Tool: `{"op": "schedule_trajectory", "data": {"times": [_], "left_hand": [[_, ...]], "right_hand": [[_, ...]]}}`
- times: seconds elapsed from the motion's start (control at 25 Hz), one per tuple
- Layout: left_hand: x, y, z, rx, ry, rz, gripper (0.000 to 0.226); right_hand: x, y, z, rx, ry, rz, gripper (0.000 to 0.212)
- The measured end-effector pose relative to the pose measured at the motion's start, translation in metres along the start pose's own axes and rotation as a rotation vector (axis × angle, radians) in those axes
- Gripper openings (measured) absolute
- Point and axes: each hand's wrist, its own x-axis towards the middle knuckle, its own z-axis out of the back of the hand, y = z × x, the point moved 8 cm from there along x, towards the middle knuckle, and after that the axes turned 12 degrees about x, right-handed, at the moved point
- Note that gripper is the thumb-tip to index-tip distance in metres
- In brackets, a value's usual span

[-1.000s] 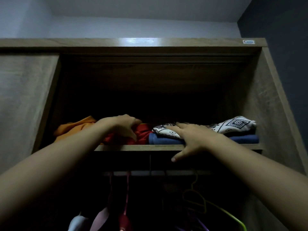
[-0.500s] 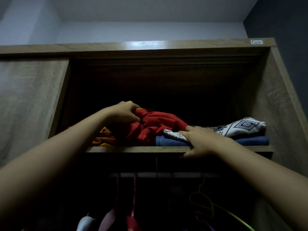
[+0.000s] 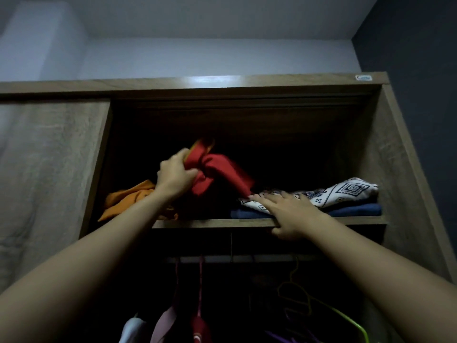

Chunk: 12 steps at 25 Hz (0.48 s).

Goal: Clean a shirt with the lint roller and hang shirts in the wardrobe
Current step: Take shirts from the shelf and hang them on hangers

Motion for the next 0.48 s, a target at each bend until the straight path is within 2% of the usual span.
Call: {"op": "schedule_trajectory", "data": {"times": [0.08,0.12,0.2,0.28,0.36,0.44,0.48], "left_hand": [[0.001,-0.004,0.041,-0.162,-0.146,-0.026,0.03],[0.001,-0.008,0.059,-0.219,-0.185,-0.065,0.028],[-0.009,-0.019,0.09,-0.263,-0.197,-0.173,0.03],[-0.036,-0.03,0.109,-0.24,-0.143,-0.303,0.038],[-0.082,-0.033,0.118,-0.221,-0.056,-0.415,0.046],[-0.143,-0.027,0.12,-0.199,-0.009,-0.484,0.052],[-0.173,-0.021,0.119,-0.206,0.013,-0.48,0.054]], "right_hand": [[-0.005,0.0,0.0,0.047,0.001,-0.031,0.09],[-0.01,0.004,0.002,0.169,-0.011,-0.036,0.094],[-0.029,0.021,0.022,0.663,-0.115,-0.027,0.106],[-0.056,0.043,0.054,1.12,-0.319,0.074,0.111],[-0.088,0.073,0.078,1.337,-0.424,0.186,0.106],[-0.12,0.105,0.085,1.518,-0.371,0.263,0.102],[-0.133,0.12,0.076,1.565,-0.281,0.279,0.099]]}}
